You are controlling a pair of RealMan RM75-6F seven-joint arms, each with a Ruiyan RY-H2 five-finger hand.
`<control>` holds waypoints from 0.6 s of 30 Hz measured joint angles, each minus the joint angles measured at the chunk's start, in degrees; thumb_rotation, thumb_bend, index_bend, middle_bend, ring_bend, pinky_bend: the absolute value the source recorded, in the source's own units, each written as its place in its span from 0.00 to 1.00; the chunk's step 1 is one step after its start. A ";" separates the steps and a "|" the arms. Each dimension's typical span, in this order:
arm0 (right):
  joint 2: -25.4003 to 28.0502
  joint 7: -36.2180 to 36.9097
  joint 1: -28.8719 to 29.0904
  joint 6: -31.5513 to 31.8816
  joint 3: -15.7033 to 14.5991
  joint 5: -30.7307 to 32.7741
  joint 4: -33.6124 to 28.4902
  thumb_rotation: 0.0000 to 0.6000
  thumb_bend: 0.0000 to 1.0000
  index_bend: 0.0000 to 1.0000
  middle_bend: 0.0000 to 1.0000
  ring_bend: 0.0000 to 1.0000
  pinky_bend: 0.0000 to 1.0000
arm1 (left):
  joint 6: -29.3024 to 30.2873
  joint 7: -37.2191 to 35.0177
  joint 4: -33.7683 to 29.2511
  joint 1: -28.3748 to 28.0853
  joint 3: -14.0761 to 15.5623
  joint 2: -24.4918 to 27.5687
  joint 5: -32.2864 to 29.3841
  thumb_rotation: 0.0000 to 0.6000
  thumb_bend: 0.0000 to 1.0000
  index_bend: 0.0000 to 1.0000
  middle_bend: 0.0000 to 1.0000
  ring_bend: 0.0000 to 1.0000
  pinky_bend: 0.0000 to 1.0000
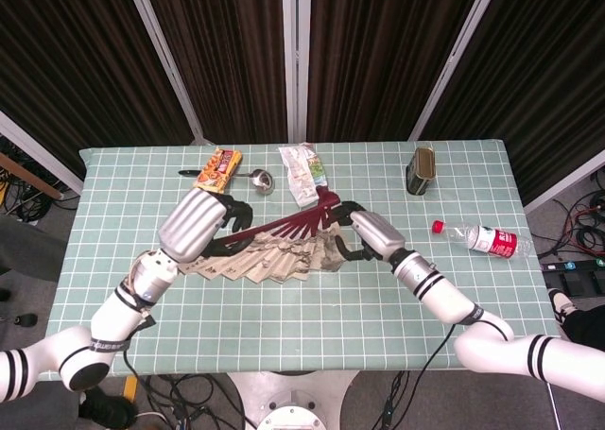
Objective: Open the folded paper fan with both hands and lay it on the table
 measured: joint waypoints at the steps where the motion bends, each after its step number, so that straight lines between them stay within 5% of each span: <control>1: -0.08 -3.47 -0.22 1.67 -0.13 0.79 0.01 1.00 0.61 0.69 0.35 0.15 0.05 | 0.54 1.01 1.11 0.33 0.54 -0.50 0.65 1.00 0.33 0.64 0.69 0.69 0.78; 10: -1.99 -26.78 -2.73 18.23 -1.10 2.97 1.05 1.00 0.61 0.69 0.36 0.15 0.05 | 5.92 8.75 8.85 2.23 3.21 -4.82 7.57 1.00 0.33 0.64 0.69 0.69 0.76; 18: -7.20 -34.75 -4.71 28.49 -1.81 -1.85 8.97 1.00 0.61 0.69 0.35 0.15 0.05 | 10.39 16.82 15.79 3.17 4.78 -9.62 13.70 1.00 0.33 0.63 0.68 0.68 0.75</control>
